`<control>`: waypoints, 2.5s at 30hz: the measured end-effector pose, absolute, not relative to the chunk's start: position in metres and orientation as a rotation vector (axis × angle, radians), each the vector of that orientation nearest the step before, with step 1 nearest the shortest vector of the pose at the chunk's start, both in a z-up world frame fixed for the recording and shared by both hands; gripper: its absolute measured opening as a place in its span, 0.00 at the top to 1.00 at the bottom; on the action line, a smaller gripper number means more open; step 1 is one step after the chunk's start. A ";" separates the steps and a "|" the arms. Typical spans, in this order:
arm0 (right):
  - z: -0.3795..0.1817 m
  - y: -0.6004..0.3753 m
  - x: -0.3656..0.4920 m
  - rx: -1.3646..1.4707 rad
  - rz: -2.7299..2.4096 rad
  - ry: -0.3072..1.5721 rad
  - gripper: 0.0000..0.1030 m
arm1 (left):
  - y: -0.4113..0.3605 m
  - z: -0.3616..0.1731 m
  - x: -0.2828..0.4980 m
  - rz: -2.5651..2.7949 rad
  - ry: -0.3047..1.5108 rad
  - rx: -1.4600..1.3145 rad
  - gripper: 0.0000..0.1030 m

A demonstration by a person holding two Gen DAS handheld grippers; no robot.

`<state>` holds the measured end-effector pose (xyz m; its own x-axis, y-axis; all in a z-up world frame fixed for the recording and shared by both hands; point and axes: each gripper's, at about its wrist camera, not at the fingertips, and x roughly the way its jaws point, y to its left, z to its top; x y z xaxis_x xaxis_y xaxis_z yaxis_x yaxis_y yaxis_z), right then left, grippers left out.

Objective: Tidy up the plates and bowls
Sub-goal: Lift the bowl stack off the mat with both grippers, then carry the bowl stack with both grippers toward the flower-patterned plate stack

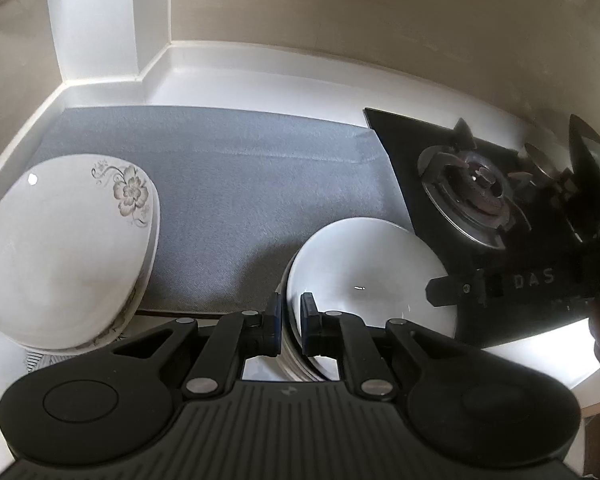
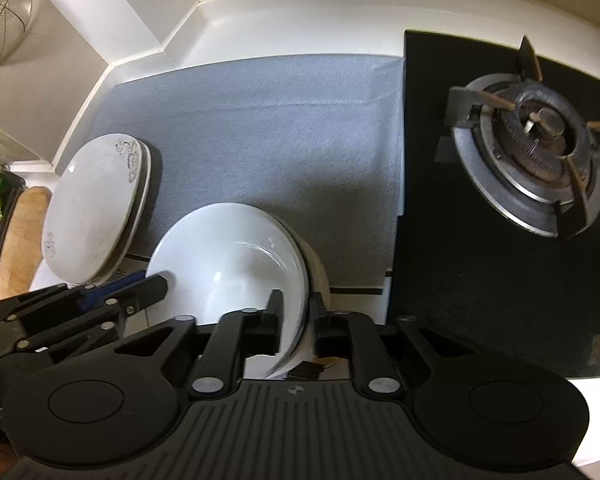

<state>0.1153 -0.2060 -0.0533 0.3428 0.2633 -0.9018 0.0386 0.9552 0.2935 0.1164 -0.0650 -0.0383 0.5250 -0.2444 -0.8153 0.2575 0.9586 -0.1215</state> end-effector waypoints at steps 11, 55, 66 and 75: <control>-0.052 -0.219 0.106 0.278 0.179 1.180 0.80 | -0.070 -0.041 0.107 -0.242 0.965 -0.013 0.88; -0.079 -0.234 0.087 0.348 0.109 1.050 0.36 | -0.027 -0.069 0.112 -0.223 1.066 -0.356 0.18; -0.102 -0.219 0.110 0.350 0.071 1.146 0.36 | -0.023 -0.087 0.136 -0.323 1.130 -0.311 0.19; -0.114 -0.211 0.123 0.333 0.069 1.215 0.36 | -0.026 -0.103 0.148 -0.464 1.181 -0.287 0.39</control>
